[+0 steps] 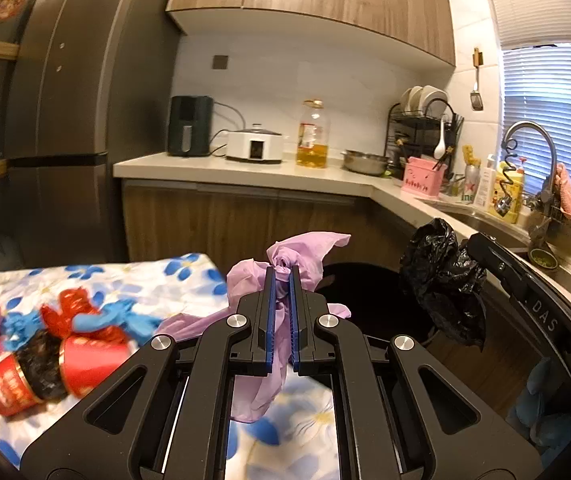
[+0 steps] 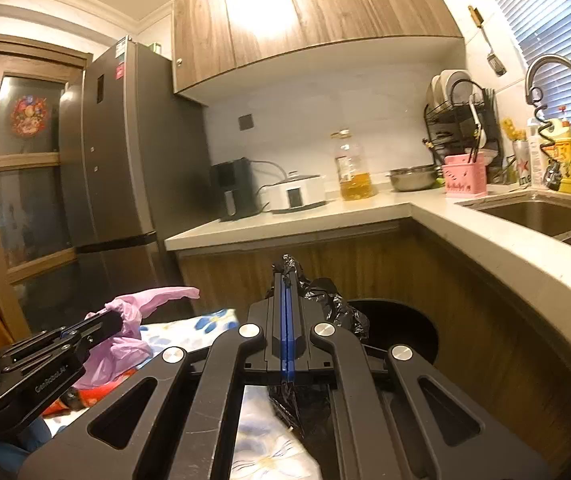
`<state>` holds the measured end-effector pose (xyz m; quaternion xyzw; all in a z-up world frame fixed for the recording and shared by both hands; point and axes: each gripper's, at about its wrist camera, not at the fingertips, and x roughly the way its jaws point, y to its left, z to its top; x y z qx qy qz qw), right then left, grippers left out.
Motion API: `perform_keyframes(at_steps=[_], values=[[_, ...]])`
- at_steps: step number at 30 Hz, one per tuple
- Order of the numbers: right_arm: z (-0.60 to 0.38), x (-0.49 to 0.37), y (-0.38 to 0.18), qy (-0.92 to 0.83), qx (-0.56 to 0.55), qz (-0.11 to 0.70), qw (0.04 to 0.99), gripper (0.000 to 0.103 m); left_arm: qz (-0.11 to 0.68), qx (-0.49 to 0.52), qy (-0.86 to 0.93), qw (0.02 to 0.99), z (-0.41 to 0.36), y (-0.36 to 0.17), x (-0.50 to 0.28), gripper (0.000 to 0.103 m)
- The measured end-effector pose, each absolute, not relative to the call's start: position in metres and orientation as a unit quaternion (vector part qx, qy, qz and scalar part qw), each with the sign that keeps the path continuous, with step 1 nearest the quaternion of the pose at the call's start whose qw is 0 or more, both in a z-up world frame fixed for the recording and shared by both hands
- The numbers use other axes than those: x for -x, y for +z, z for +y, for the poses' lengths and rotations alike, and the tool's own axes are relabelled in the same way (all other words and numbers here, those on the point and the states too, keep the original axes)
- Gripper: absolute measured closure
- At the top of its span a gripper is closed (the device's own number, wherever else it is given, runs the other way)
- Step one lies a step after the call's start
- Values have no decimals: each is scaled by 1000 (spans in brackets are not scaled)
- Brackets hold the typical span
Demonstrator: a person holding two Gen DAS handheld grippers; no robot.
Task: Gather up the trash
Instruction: 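Carry the lilac and black bags over the black trash bin, then open both tools to drop the bags into the bin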
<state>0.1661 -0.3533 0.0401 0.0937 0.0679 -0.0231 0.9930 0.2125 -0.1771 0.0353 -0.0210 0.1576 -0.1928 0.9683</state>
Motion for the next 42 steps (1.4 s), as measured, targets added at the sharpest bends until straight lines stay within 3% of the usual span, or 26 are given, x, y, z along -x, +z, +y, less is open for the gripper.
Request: perform_keyframes(at_steps=[16,42], values=[[-398,-188,38,-58,-109,71,990,102,165,12,-237,957,-246,34,-252,98],[-422,-225,26,-62,-127,97,985,102,182,11,-262,948,-280,17,-291,97]])
